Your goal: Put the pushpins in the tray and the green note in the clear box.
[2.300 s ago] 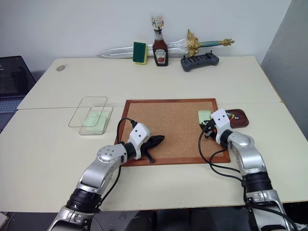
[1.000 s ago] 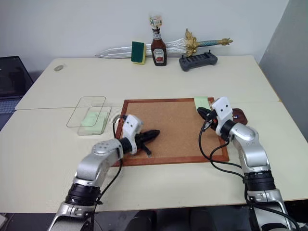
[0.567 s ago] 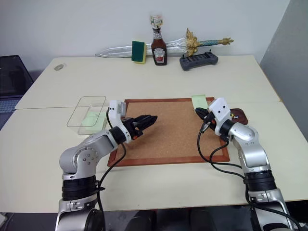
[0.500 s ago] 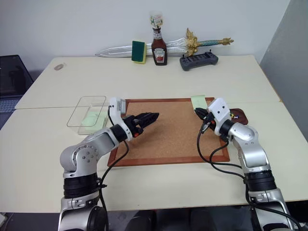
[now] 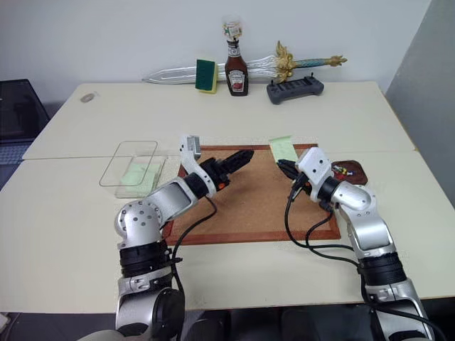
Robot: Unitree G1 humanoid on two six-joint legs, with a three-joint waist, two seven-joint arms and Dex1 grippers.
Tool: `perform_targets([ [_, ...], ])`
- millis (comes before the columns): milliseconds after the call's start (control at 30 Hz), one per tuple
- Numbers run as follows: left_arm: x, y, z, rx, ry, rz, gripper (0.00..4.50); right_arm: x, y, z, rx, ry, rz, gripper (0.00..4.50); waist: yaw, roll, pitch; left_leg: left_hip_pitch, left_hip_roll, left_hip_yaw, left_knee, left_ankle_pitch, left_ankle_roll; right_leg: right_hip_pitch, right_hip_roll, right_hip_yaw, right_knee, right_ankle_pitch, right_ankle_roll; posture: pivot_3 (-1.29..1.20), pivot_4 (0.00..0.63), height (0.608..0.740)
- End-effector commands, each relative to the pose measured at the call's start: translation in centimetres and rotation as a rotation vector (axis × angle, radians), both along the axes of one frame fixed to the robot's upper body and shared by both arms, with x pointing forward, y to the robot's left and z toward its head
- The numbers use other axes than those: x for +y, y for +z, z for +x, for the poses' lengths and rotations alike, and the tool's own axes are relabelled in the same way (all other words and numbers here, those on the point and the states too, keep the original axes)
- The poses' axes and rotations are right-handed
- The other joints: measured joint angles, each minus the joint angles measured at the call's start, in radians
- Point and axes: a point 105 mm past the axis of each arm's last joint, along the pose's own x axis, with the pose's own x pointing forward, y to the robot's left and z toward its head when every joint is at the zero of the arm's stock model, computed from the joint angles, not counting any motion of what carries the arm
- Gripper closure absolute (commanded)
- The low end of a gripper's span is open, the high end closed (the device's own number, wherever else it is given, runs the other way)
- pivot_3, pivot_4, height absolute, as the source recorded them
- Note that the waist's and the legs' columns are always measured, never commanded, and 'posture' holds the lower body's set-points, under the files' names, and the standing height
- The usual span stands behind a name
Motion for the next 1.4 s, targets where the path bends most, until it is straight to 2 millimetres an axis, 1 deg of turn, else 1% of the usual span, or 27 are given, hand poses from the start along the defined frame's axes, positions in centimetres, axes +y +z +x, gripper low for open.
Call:
perform_targets([
  [33, -0.8, 1.3, 0.6, -0.005, 0.004, -0.053, 0.15, 0.9, 1.4, -1.1, -0.076, 0.053, -0.014, 4.50, 0.001, 0.000, 0.000, 0.000, 0.000, 0.000, 0.000, 0.000, 0.000, 0.000, 0.000, 0.000, 0.000, 0.000, 0.000, 0.00, 0.150, 0.740],
  [267, -3.1, 1.5, 1.2, 0.050, -0.041, -0.118, 0.15, 1.5, 1.7, -1.6, -0.091, 0.074, -0.018, 4.50, 0.005, -0.001, 0.001, 0.000, 0.000, 0.000, 0.000, 0.000, 0.000, 0.000, 0.000, 0.000, 0.000, 0.000, 0.000, 0.00, 0.150, 0.740],
  [400, -4.1, 1.8, 1.2, 0.060, -0.072, -0.148, 0.15, 1.6, 1.8, -1.7, -0.096, 0.078, -0.019, 4.50, 0.006, -0.001, 0.001, 0.000, 0.000, 0.000, 0.000, 0.000, -0.001, 0.000, 0.000, 0.000, 0.000, 0.000, 0.000, 0.00, 0.150, 0.740],
  [467, -4.3, 1.6, 1.3, 0.069, -0.074, -0.143, 0.15, 1.6, 1.8, -1.7, -0.098, 0.077, -0.018, 4.50, 0.007, -0.001, 0.001, 0.000, 0.000, 0.000, 0.000, 0.001, -0.001, 0.000, 0.000, 0.000, 0.000, 0.000, 0.000, 0.00, 0.150, 0.740],
  [500, -4.4, 1.5, 1.3, 0.075, -0.071, -0.140, 0.49, 1.7, 1.8, -1.7, -0.099, 0.077, -0.017, 4.50, 0.007, -0.001, 0.001, 0.000, 0.000, 0.000, 0.000, 0.001, -0.001, 0.000, 0.000, 0.000, 0.000, 0.000, 0.000, 0.00, 0.150, 0.740],
  [567, -4.4, 1.3, 1.3, 0.081, -0.073, -0.142, 0.70, 1.7, 1.9, -1.8, -0.102, 0.076, -0.016, 4.50, 0.007, -0.002, 0.001, 0.000, 0.000, 0.000, 0.000, 0.001, -0.001, 0.000, 0.000, 0.000, 0.000, 0.000, 0.000, 0.00, 0.150, 0.740],
  [600, -4.5, 1.4, 1.3, 0.082, -0.080, -0.148, 0.97, 1.7, 1.9, -1.8, -0.102, 0.077, -0.016, 4.50, 0.008, -0.002, 0.001, 0.000, 0.000, 0.000, 0.000, 0.001, -0.001, 0.000, 0.000, 0.000, 0.000, 0.000, 0.000, 0.00, 0.150, 0.740],
  [733, -4.7, 1.5, 1.1, 0.084, -0.097, -0.163, 1.70, 1.8, 1.8, -1.9, -0.107, 0.084, -0.019, 4.50, 0.008, -0.003, 0.002, 0.000, 0.000, 0.000, 0.000, 0.001, -0.001, 0.000, 0.000, 0.000, 0.000, 0.000, 0.000, 0.00, 0.150, 0.740],
  [900, -5.0, 1.7, 0.8, 0.080, -0.123, -0.190, 2.76, 2.1, 1.8, -2.0, -0.112, 0.097, -0.023, 4.50, 0.009, -0.003, 0.002, 0.000, 0.000, 0.000, 0.000, 0.001, -0.001, 0.000, 0.000, 0.000, 0.000, 0.000, 0.000, 0.00, 0.150, 0.740],
  [933, -5.0, 1.7, 0.7, 0.078, -0.130, -0.195, 2.84, 2.1, 1.8, -2.1, -0.112, 0.098, -0.023, 4.50, 0.009, -0.003, 0.002, 0.000, 0.000, 0.000, 0.000, 0.001, -0.001, 0.000, 0.000, 0.000, 0.000, 0.000, 0.000, 0.00, 0.150, 0.740],
  [967, -5.1, 1.8, 0.6, 0.078, -0.134, -0.198, 3.12, 2.2, 1.8, -2.1, -0.113, 0.100, -0.022, 4.50, 0.009, -0.004, 0.002, 0.000, 0.000, 0.000, 0.000, 0.001, -0.002, 0.000, 0.000, 0.000, 0.000, 0.000, 0.000, 0.00, 0.150, 0.740],
  [1000, -5.1, 1.8, 0.6, 0.078, -0.137, -0.201, 3.30, 2.2, 1.7, -2.1, -0.113, 0.101, -0.021, 4.50, 0.010, -0.004, 0.002, 0.000, 0.000, 0.000, 0.000, 0.001, -0.002, 0.000, 0.000, 0.000, 0.000, 0.000, 0.000, 0.00, 0.150, 0.740],
  [1200, -5.0, 1.2, 0.5, 0.100, -0.122, -0.196, 4.40, 2.5, 1.6, -2.3, -0.114, 0.104, -0.008, 4.50, 0.012, -0.005, 0.003, 0.000, 0.000, 0.000, 0.000, 0.001, -0.002, 0.000, 0.000, 0.000, 0.000, 0.000, 0.000, 0.00, 0.150, 0.740],
  [1233, -5.0, 1.1, 0.5, 0.102, -0.120, -0.194, 4.48, 2.5, 1.6, -2.3, -0.114, 0.100, -0.001, 4.50, 0.012, -0.005, 0.003, 0.000, 0.000, 0.000, 0.000, 0.001, -0.002, 0.000, 0.000, 0.000, 0.000, 0.000, 0.000, 0.00, 0.150, 0.740],
  [1400, -4.7, 0.8, 0.6, 0.107, -0.104, -0.177, 4.48, 2.3, 2.1, -2.1, -0.103, 0.080, 0.066, 4.50, 0.012, -0.005, 0.003, 0.000, 0.000, 0.000, 0.000, 0.001, -0.002, 0.000, 0.000, 0.000, 0.000, 0.000, 0.000, 0.00, 0.150, 0.740],
])
